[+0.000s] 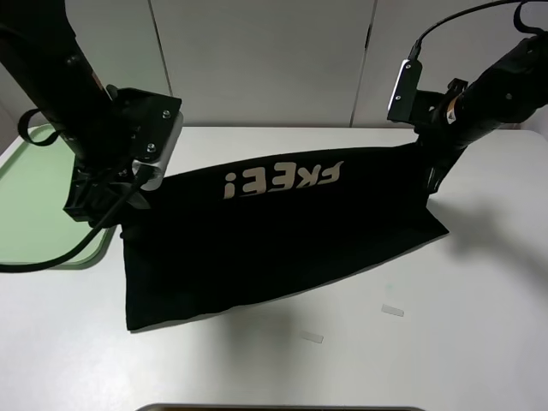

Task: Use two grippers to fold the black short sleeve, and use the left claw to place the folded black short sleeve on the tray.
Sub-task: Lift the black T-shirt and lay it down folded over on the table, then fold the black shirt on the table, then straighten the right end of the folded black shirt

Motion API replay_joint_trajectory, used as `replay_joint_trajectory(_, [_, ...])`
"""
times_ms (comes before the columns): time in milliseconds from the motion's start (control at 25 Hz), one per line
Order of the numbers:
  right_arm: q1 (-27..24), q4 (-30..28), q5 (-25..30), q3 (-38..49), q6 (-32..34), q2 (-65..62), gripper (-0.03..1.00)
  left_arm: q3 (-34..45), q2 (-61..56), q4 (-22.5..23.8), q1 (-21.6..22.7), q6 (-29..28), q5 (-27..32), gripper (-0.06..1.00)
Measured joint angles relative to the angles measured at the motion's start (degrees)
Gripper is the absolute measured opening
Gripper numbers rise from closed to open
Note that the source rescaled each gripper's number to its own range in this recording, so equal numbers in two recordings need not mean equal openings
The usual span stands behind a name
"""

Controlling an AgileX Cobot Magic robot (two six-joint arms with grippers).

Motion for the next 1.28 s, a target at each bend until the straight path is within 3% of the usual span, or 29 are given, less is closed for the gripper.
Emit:
replay_joint_trajectory(80, [-0.2,0.9,2.1,0.0,0.0,0.0,0.2,0.0,0.0,1.6,0.0,0.0,3.3,0.21])
replay_joint_trajectory(160, [-0.4,2.2,3.4,0.0,0.0,0.0,0.52,0.0,0.0,2.0,0.1,-0.6,3.9,0.44])
replay_joint_trajectory(200, [-0.4,2.2,3.4,0.0,0.0,0.0,0.52,0.0,0.0,2.0,0.1,-1.7,3.9,0.56])
replay_joint_trajectory(240, [-0.4,2.8,3.5,-0.1,0.1,0.0,0.71,0.0,0.0,2.0,0.1,-3.2,3.4,0.67])
replay_joint_trajectory(280, [-0.4,3.3,3.5,-0.1,0.1,0.0,0.83,0.0,0.0,2.0,0.1,-4.8,2.6,0.75])
replay_joint_trajectory(360, [-0.4,4.1,3.5,-0.1,0.1,0.0,0.94,0.0,0.0,2.0,0.1,-7.2,1.3,0.83])
replay_joint_trajectory(680, [-0.4,5.1,3.9,-0.1,0.3,-0.9,1.0,0.0,-0.1,8.9,0.1,-12.1,-2.5,0.88])
replay_joint_trajectory(840, [-0.4,5.1,2.2,-0.1,0.3,-5.2,1.0,0.0,-0.1,9.2,0.1,-17.2,-5.8,0.88])
replay_joint_trajectory(1280, [-0.4,5.1,-2.1,-0.1,0.4,-17.5,1.0,0.0,-4.2,9.5,0.1,-18.8,-7.9,0.89])
